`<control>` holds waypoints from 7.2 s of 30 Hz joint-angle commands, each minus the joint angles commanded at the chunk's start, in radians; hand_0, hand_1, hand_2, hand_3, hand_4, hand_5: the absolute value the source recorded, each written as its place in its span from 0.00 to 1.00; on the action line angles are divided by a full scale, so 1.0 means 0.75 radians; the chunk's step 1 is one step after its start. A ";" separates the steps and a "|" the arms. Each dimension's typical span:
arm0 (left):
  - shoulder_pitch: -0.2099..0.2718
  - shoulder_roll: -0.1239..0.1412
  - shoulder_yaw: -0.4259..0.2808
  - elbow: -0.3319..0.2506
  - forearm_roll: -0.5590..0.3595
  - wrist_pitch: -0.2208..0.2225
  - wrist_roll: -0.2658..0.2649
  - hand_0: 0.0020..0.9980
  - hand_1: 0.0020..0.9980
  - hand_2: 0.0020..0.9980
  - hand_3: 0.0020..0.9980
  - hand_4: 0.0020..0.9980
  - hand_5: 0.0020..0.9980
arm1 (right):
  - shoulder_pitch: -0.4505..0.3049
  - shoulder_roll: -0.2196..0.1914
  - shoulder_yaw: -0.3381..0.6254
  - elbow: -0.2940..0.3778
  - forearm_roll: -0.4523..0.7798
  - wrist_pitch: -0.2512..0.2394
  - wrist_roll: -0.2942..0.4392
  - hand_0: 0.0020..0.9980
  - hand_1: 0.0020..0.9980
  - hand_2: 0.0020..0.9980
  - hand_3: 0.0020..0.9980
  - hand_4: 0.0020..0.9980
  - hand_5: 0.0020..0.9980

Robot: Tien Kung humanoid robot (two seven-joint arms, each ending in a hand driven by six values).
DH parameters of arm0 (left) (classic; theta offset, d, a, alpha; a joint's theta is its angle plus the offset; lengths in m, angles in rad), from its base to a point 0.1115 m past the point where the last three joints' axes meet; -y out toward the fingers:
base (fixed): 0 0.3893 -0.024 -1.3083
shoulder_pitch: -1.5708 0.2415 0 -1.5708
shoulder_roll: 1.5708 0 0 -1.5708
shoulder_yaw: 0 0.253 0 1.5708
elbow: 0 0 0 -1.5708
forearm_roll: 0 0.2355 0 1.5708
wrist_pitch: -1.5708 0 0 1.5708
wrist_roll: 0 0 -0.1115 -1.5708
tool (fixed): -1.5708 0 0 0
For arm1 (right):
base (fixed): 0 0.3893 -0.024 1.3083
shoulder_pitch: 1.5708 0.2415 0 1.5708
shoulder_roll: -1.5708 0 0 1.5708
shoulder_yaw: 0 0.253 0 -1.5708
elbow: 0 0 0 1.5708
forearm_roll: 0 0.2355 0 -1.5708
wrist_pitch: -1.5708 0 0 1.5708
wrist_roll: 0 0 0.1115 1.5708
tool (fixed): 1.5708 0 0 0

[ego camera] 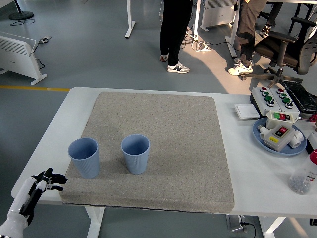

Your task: Push cup pick cup insert cup

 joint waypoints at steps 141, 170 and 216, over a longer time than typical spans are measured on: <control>-1.186 -0.047 0.882 1.114 -0.452 -0.039 -0.091 0.68 0.60 0.52 0.48 0.57 1.00 | 0.018 0.016 -0.147 0.000 0.061 0.037 -0.015 0.53 0.55 0.62 0.62 0.18 0.76; -1.103 0.000 0.684 0.917 -0.334 -0.052 -0.001 0.64 0.61 0.53 0.49 0.57 1.00 | 0.019 0.010 -0.154 0.000 0.064 0.040 -0.015 0.53 0.55 0.62 0.62 0.18 0.76; -1.595 0.076 0.833 0.499 0.900 -0.932 0.455 0.75 0.85 0.95 0.94 0.89 0.26 | -0.002 0.000 -0.196 0.000 0.095 0.045 -0.031 0.53 0.55 0.62 0.62 0.18 0.74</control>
